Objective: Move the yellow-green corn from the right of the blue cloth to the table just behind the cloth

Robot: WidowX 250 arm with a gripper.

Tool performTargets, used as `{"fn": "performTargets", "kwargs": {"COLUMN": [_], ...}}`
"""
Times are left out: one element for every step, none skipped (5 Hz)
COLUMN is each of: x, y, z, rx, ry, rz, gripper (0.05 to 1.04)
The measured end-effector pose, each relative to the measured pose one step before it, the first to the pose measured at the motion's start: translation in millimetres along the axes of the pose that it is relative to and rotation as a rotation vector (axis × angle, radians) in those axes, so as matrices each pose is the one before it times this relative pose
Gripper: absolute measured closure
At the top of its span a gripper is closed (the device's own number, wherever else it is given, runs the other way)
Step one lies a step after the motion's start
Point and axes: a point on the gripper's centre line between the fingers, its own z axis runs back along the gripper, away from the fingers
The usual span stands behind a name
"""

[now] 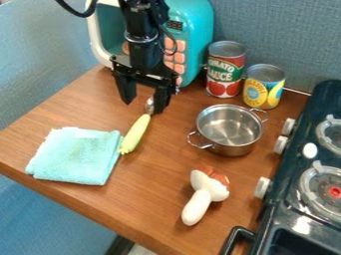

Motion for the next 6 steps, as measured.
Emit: {"fn": "performTargets", "kwargs": {"x": [-4.92, -2.45, 0.91, 4.86, 1.13, -0.47], "y": [-1.23, -2.77, -2.54, 7.32, 3.91, 1.51], "z": [-12.64, -11.13, -18.31, -7.31, -2.75, -0.08], "rx": [-0.0023, -0.0193, -0.0374, -0.0047, 0.0187, 0.0093], "ry": [0.0398, 0.0273, 0.0426, 0.0406, 0.0273, 0.0081], "rz": [-0.0019, -0.0113, -0.0123, 0.0176, 0.0109, 0.0045], "gripper": [0.083, 0.083, 0.083, 0.083, 0.083, 0.083]}}
